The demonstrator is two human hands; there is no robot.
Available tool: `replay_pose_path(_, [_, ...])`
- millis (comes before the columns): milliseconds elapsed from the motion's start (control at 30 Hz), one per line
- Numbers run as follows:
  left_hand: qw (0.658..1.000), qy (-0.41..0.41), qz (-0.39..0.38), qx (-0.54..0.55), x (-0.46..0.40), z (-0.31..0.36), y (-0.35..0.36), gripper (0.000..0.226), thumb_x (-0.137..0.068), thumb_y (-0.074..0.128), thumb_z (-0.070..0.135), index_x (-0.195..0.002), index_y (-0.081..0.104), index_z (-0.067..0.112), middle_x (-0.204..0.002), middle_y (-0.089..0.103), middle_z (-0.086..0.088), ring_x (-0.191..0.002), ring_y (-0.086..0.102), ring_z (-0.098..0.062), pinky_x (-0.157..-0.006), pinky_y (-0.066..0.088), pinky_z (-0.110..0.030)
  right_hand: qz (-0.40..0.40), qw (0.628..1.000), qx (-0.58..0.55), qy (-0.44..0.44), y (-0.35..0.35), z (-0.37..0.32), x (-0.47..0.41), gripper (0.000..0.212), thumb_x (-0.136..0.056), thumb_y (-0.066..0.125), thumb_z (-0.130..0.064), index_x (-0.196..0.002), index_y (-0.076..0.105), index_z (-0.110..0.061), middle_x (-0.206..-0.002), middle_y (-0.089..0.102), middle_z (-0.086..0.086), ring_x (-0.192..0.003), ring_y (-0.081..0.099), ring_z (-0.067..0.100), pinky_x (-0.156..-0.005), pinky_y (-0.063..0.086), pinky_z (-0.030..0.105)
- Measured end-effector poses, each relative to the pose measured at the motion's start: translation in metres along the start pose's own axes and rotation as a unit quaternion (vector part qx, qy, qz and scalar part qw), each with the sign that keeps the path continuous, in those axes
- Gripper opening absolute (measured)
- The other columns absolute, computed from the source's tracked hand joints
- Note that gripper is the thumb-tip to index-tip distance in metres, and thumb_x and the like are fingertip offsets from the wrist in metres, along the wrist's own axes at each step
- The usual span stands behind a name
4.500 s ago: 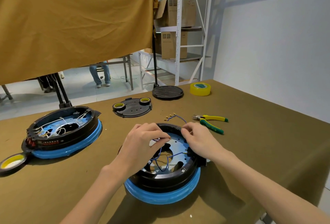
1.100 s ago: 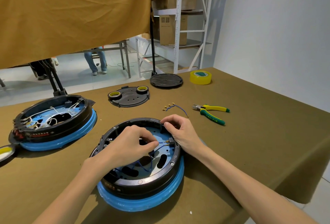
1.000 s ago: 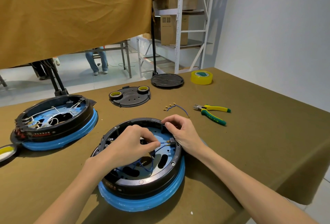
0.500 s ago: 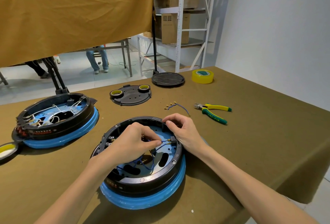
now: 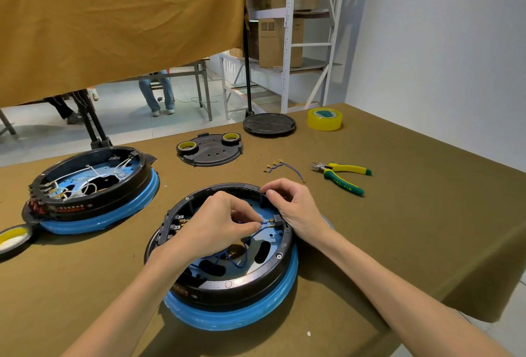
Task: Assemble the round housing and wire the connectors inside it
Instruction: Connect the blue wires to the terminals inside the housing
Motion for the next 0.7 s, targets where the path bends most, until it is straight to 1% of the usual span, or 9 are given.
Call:
replay_pose_path(133, [1.000, 0.006, -0.008, -0.011, -0.001, 0.003, 0.004, 0.006, -0.090, 0.077, 0.030, -0.087, 0.082, 0.031, -0.076, 0.075, 0.017, -0.073, 0.070, -0.003, -0.066, 0.057, -0.018, 0.001, 1.000, -0.005, 0.001, 0.000, 0.000, 0.001, 0.017, -0.101, 0.059, -0.006, -0.104, 0.073, -0.016, -0.098, 0.072, -0.005, -0.094, 0.066, 0.004, -0.084, 0.050, 0.015])
replay_pose_path(267, [1.000, 0.006, -0.015, -0.004, -0.001, 0.004, 0.005, 0.009, -0.091, 0.076, 0.031, -0.084, 0.081, 0.033, -0.075, 0.075, 0.018, -0.070, 0.068, 0.000, -0.061, 0.049, -0.011, 0.001, 1.000, -0.004, 0.001, -0.001, -0.001, 0.001, 0.017, -0.101, 0.059, -0.006, -0.104, 0.073, -0.015, -0.099, 0.072, -0.004, -0.095, 0.066, 0.005, -0.085, 0.050, 0.016])
replay_pose_path(367, [1.000, -0.001, -0.017, 0.006, -0.001, 0.003, 0.006, 0.012, -0.091, 0.075, 0.035, -0.082, 0.081, 0.032, -0.074, 0.075, 0.014, -0.067, 0.067, -0.001, -0.061, 0.049, -0.012, 0.000, 1.000, -0.005, 0.001, 0.000, -0.001, 0.001, 0.017, -0.101, 0.059, -0.006, -0.105, 0.073, -0.015, -0.099, 0.072, -0.003, -0.095, 0.066, 0.007, -0.085, 0.051, 0.017])
replay_pose_path(500, [1.000, -0.007, -0.012, 0.003, -0.003, 0.002, 0.005, 0.009, -0.091, 0.075, 0.027, -0.085, 0.081, 0.030, -0.076, 0.075, 0.017, -0.073, 0.068, 0.000, -0.064, 0.050, -0.011, 0.000, 1.000, -0.004, 0.002, 0.000, -0.001, 0.001, 0.017, -0.101, 0.059, -0.007, -0.104, 0.072, -0.016, -0.098, 0.072, -0.005, -0.095, 0.066, 0.006, -0.085, 0.050, 0.017])
replay_pose_path(633, [0.998, -0.045, -0.018, 0.037, -0.004, -0.006, 0.007, 0.008, -0.091, 0.076, 0.026, -0.086, 0.082, 0.028, -0.071, 0.075, 0.013, -0.061, 0.063, 0.004, -0.056, 0.045, -0.009, 0.000, 1.000, -0.007, 0.002, 0.000, 0.000, 0.001, 0.017, -0.101, 0.059, -0.007, -0.104, 0.072, -0.016, -0.098, 0.072, -0.005, -0.094, 0.066, 0.005, -0.084, 0.050, 0.015])
replay_pose_path(700, [0.996, -0.065, -0.020, 0.050, -0.004, -0.010, 0.008, 0.010, -0.092, 0.075, 0.026, -0.085, 0.082, 0.028, -0.070, 0.075, 0.010, -0.059, 0.061, 0.004, -0.055, 0.045, -0.009, 0.000, 1.000, -0.007, 0.002, 0.000, 0.000, 0.000, 0.017, -0.101, 0.059, -0.007, -0.104, 0.072, -0.017, -0.099, 0.072, -0.005, -0.095, 0.066, 0.005, -0.085, 0.050, 0.016])
Point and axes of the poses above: each hand's wrist, its own x-axis away from the middle knuckle, its own y-axis out of the palm, z = x × y, the point moved 10 cm from there along -x, towards the middle knuckle
